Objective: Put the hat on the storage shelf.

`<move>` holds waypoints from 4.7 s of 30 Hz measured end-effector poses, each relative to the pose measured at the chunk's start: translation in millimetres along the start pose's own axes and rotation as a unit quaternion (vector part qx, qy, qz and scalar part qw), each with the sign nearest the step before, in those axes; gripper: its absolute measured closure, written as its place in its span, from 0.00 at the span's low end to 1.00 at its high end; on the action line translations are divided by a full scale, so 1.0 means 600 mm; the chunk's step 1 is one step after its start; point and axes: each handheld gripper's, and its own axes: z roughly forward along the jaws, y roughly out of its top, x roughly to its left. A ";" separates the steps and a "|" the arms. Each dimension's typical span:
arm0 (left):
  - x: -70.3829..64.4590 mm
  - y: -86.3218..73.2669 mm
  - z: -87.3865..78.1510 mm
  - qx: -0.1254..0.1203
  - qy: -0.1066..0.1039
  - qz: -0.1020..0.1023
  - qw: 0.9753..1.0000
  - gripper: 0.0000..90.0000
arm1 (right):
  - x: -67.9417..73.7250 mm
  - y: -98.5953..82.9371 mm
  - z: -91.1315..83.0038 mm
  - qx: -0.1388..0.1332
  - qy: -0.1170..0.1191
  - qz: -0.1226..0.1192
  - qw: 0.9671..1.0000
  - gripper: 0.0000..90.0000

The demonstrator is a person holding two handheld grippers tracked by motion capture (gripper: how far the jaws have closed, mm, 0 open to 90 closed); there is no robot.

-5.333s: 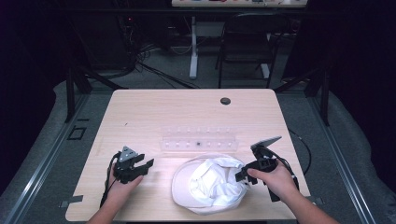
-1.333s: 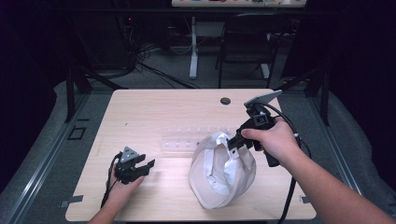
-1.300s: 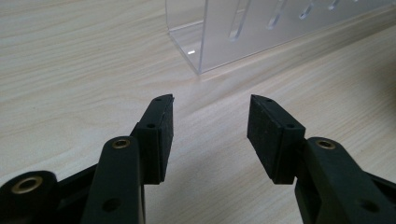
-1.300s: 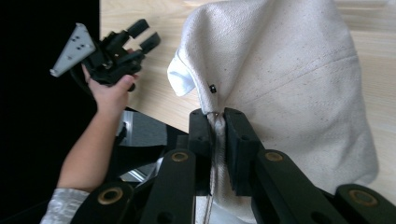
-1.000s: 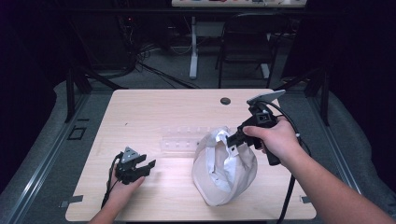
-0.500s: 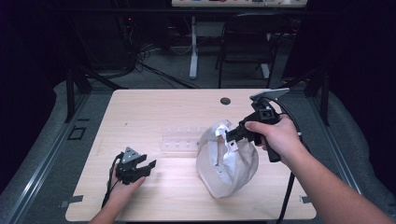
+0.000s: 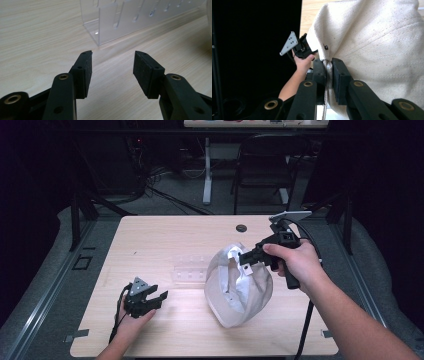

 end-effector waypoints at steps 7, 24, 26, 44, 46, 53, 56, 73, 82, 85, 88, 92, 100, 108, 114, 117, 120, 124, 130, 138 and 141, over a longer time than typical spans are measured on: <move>-0.032 0.015 -0.007 -0.019 -0.020 0.019 0.999 0.54 | 0.003 0.003 -0.006 -0.005 0.023 -0.007 1.000 0.91; -0.140 0.067 -0.010 -0.028 -0.090 0.074 0.993 0.53 | 0.036 0.029 -0.006 -0.041 0.041 -0.012 0.998 0.91; -0.145 0.070 -0.008 -0.030 -0.091 0.077 0.992 0.52 | 0.041 0.033 -0.005 -0.041 0.040 -0.013 0.998 0.91; -0.219 0.097 -0.004 -0.035 -0.123 0.126 0.984 0.38 | 0.068 0.062 0.009 -0.062 0.040 -0.018 0.997 0.91; -0.226 0.098 -0.001 -0.035 -0.122 0.130 0.983 0.37 | 0.069 0.064 0.009 -0.063 0.040 -0.018 0.997 0.91; -0.251 0.104 0.022 -0.024 -0.113 0.132 0.985 0.36 | 0.070 0.064 0.008 -0.068 0.037 -0.020 0.997 0.91; -0.260 0.108 0.028 -0.018 -0.082 0.138 0.987 0.40 | 0.069 0.063 0.006 -0.069 0.038 -0.019 0.997 0.91; -0.233 0.113 0.017 -0.020 -0.029 0.151 0.988 0.86 | 0.069 0.059 -0.011 -0.080 0.032 -0.019 0.996 0.91; -0.212 0.124 0.022 -0.023 -0.057 0.148 0.987 0.94 | 0.074 0.059 -0.014 -0.080 0.030 -0.024 0.996 0.91; -0.202 0.130 0.028 -0.030 -0.076 0.140 0.987 0.95 | 0.074 0.060 -0.014 -0.082 0.032 -0.022 0.996 0.91; -0.193 0.136 0.037 -0.037 -0.083 0.131 0.987 0.95 | 0.072 0.062 -0.016 -0.083 0.032 -0.020 0.996 0.91; -0.186 0.144 0.049 -0.044 -0.088 0.127 0.987 0.95 | 0.068 0.065 -0.016 -0.092 0.032 -0.020 0.995 0.91; -0.183 0.156 0.064 -0.044 -0.093 0.132 0.986 0.95 | 0.062 0.072 -0.018 -0.098 0.026 -0.017 0.995 0.91; -0.168 0.156 0.068 -0.039 -0.087 0.129 0.987 0.95 | 0.060 0.079 -0.012 -0.097 0.018 -0.018 0.995 0.91; -0.156 0.151 0.069 -0.034 -0.079 0.129 0.988 0.95 | 0.055 0.085 0.003 -0.096 0.018 -0.014 0.995 0.91; -0.152 0.147 0.073 -0.033 -0.081 0.130 0.988 0.95 | 0.053 0.088 0.010 -0.091 0.014 -0.015 0.996 0.91; -0.150 0.147 0.077 -0.030 -0.085 0.131 0.987 0.95 | 0.052 0.089 0.012 -0.086 0.011 -0.014 0.996 0.91; -0.140 0.148 0.083 -0.027 -0.098 0.127 0.987 0.95 | 0.049 0.090 0.015 -0.091 0.011 -0.012 0.996 0.91; -0.133 0.147 0.085 -0.021 -0.104 0.122 0.987 0.95 | 0.040 0.092 0.020 -0.092 0.013 -0.007 0.996 0.91; -0.140 0.137 0.089 -0.011 -0.091 0.123 0.988 0.96 | 0.038 0.094 0.027 -0.089 0.006 -0.009 0.996 0.91; -0.136 0.135 0.090 -0.010 -0.087 0.107 0.990 0.96 | 0.036 0.095 0.030 -0.083 0.000 -0.011 0.996 0.91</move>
